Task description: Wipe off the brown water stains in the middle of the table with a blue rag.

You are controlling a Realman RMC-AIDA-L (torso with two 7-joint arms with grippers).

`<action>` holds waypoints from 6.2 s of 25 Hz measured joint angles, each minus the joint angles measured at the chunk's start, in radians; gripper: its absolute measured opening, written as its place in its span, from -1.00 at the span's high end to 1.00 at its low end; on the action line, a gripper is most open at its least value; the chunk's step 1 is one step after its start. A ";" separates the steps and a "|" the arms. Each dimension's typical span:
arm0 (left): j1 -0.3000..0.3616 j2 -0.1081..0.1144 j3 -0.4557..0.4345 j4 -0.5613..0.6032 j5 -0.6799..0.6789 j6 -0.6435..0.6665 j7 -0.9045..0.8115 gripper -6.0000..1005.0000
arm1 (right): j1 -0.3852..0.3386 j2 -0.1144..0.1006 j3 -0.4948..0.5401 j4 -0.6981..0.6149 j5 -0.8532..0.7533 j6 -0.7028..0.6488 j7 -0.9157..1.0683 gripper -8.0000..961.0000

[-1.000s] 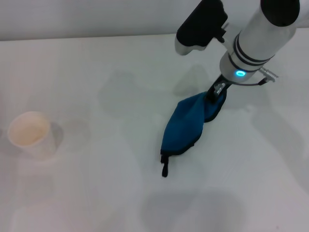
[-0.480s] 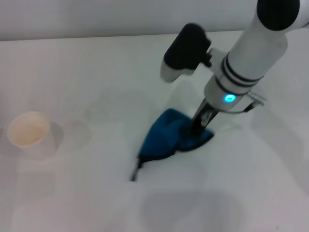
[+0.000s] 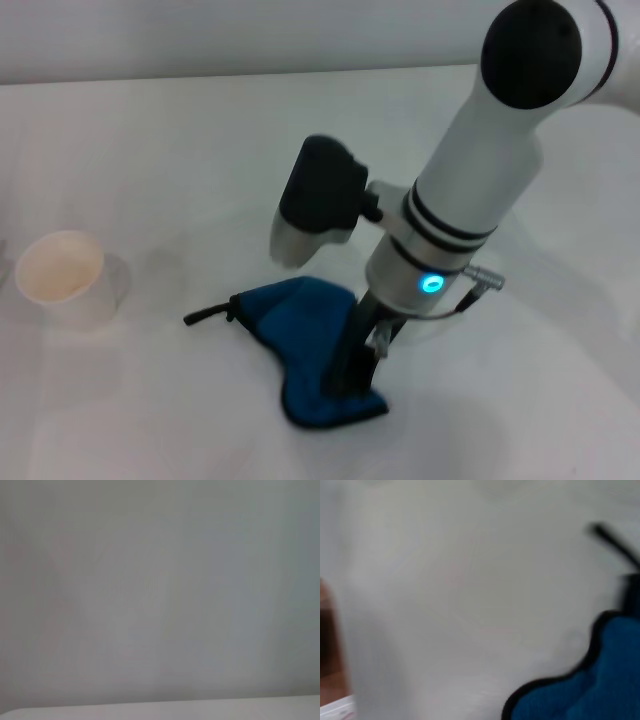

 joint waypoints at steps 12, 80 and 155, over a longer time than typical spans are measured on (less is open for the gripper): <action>-0.010 0.002 -0.006 -0.013 -0.006 0.009 0.001 -0.75 | -0.013 -0.004 -0.031 -0.052 0.105 0.029 -0.046 0.94; -0.027 0.006 -0.006 -0.011 -0.008 0.047 0.006 -0.75 | -0.243 -0.024 0.706 0.003 -0.209 -0.150 -0.127 0.93; -0.017 0.003 -0.034 -0.008 -0.039 -0.098 -0.013 -0.74 | -0.692 -0.031 2.280 0.751 0.422 0.104 -2.038 0.15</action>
